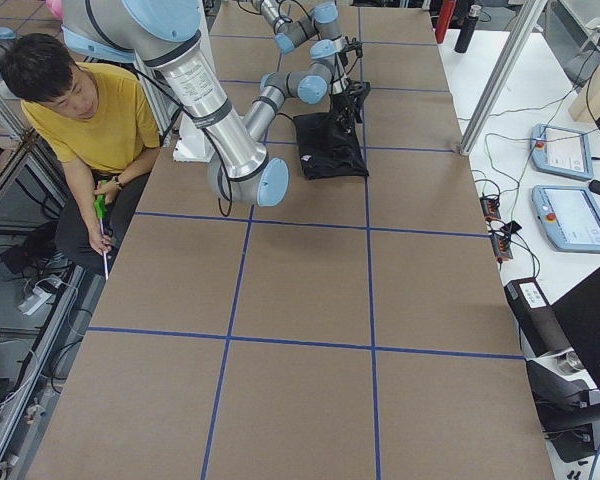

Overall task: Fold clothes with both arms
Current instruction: 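Release the left gripper and press the fold down with the right gripper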

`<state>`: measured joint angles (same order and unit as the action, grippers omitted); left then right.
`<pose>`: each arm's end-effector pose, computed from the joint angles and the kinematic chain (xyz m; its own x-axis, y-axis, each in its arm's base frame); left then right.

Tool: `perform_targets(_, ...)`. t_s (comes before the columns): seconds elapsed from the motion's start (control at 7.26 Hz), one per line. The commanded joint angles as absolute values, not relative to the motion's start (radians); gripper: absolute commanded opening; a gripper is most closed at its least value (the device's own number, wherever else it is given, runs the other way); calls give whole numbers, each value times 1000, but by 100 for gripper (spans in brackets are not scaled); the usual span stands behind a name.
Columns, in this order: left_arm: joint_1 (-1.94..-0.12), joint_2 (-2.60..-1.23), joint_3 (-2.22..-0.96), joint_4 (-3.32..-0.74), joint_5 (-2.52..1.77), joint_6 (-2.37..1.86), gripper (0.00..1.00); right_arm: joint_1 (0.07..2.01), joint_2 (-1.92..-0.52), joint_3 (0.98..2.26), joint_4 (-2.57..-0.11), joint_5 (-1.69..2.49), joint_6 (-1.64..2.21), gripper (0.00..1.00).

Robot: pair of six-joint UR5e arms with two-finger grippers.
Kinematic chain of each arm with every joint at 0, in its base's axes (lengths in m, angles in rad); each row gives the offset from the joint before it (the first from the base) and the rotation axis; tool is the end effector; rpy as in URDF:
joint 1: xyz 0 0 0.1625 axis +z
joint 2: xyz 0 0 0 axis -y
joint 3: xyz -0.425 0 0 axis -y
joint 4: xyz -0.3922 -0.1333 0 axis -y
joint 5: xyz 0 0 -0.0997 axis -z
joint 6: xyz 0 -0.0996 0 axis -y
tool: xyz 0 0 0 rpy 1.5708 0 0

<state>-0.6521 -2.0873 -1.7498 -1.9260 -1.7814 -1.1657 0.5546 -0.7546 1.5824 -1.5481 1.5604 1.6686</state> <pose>0.4444 -0.4809 0.2426 0.5401 0.0725 -0.8385 0.2572 0.9344 0.2465 -0.5376 -0.4910 0.1555 0.5060 0.4283 0.7487 -0.5854 0.8080 -0.0666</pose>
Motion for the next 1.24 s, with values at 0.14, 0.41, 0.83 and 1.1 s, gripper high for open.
perform_targets(0.14,-765,-2033,-1770,-1924,-1914,-883,100,484,-741,1636,-1581,1578,1635,100)
perform_targets(0.41,-767,-2026,-1770,-1931,-1913,-881,100,344,-749,1686,-1684,1438,1650,73)
perform_targets(0.83,-767,-2026,-1772,-1931,-1913,-885,100,299,-766,1629,-1669,1388,1674,0)
perform_targets(1.1,-767,-2025,-1779,-1931,-1914,-887,100,337,-758,1593,-1667,1385,1664,0)
